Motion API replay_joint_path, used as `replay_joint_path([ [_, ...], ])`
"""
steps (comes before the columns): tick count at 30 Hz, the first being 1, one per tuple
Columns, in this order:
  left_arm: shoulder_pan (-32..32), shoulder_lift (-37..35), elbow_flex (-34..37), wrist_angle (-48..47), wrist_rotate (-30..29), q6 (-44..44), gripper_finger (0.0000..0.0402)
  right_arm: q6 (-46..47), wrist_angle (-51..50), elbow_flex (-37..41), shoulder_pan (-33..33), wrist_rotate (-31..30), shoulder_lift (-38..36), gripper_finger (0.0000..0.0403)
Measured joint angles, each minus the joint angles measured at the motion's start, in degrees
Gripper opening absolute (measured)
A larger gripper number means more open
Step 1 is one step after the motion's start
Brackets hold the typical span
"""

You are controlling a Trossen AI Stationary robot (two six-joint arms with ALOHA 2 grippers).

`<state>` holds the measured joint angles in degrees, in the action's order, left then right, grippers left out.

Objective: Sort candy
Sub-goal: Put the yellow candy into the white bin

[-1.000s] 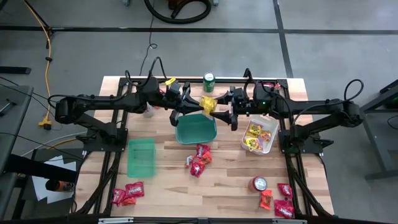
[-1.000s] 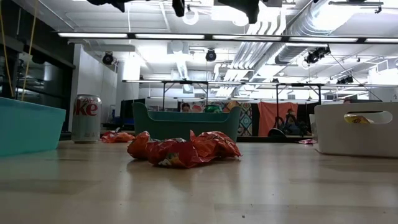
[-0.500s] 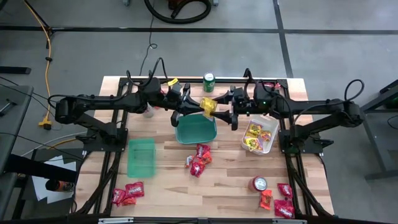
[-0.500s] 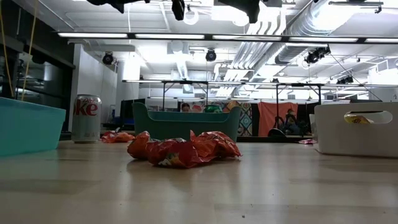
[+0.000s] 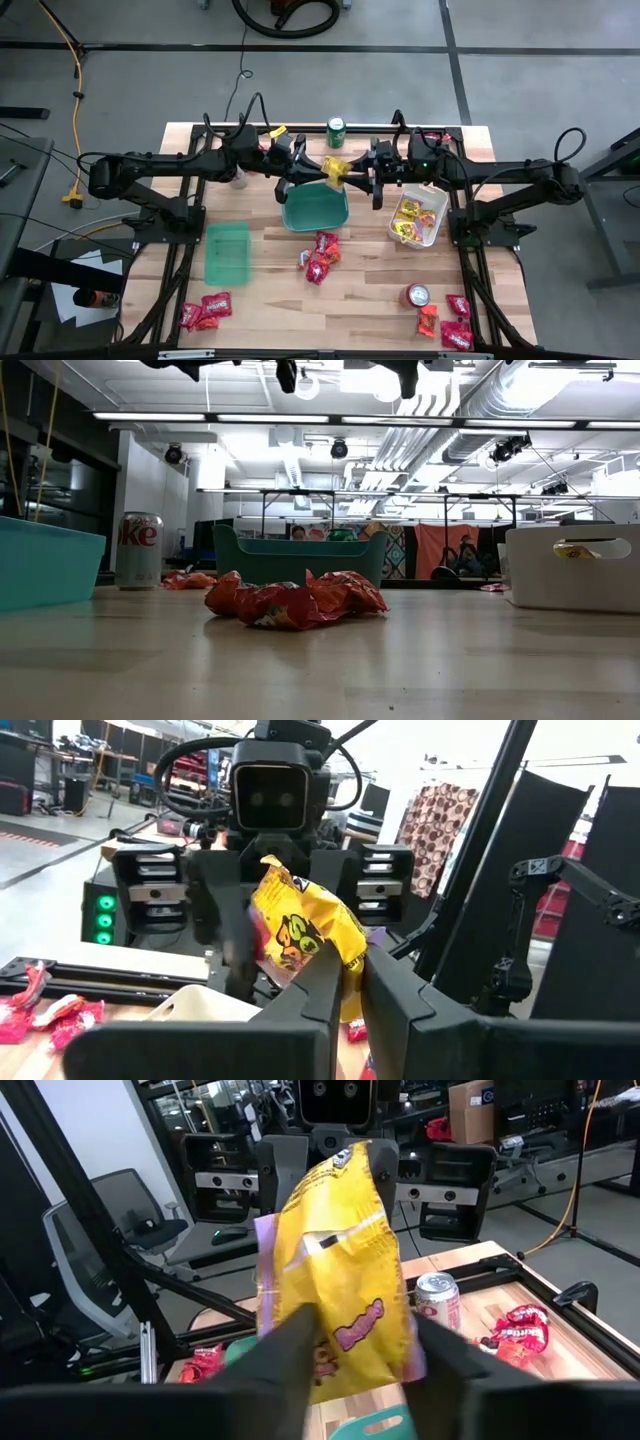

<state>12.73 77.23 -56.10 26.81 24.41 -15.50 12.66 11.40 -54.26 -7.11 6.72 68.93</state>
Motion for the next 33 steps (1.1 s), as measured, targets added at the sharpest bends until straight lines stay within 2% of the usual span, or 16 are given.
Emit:
replay_joint_path([
  [3, 0.0, 0.0, 0.0, 0.0, -0.8, 1.1, 0.0029, -0.2, 0.0, 0.0, 0.0, 0.0, 0.0, 0.0038],
  [5, 0.0, 0.0, 0.0, 0.0, -1.2, 1.7, 0.0037, -0.3, 0.0, 0.0, 0.0, 0.0, 0.0, 0.0011],
  [9, 0.2, -0.2, 0.0, -1.1, -2.5, 2.2, 0.0070, 0.2, -0.9, 0.0, 0.0, 0.4, -0.5, 0.0021],
  [14, 2.0, -2.6, 0.0, -8.9, -3.0, 2.9, 0.0131, -0.6, -7.0, 0.0, -0.8, 0.4, -4.9, 0.0005],
  [19, 4.9, -7.0, 0.0, -22.0, -4.9, 6.1, 0.0181, 0.1, -19.9, 0.0, -2.4, -2.6, -12.5, 0.0002],
  [23, 6.9, -9.9, 0.0, -35.6, -9.9, 7.2, 0.0199, 3.1, -37.3, 0.0, -2.7, -7.4, -18.1, 0.0001],
  [26, 7.3, -10.2, 0.0, -42.9, -11.3, 7.2, 0.0201, 7.3, -52.4, 0.3, -2.5, -11.5, -20.4, 0.0001],
  [28, 7.3, -9.9, 0.2, -45.0, -11.2, 7.2, 0.0202, 10.9, -60.0, 1.9, -2.2, -12.8, -21.6, 0.0001],
  [33, 5.9, -9.6, 5.1, -40.3, -9.9, 4.0, 0.0202, 22.0, -71.7, 8.5, -0.7, -12.5, -24.2, 0.0000],
])
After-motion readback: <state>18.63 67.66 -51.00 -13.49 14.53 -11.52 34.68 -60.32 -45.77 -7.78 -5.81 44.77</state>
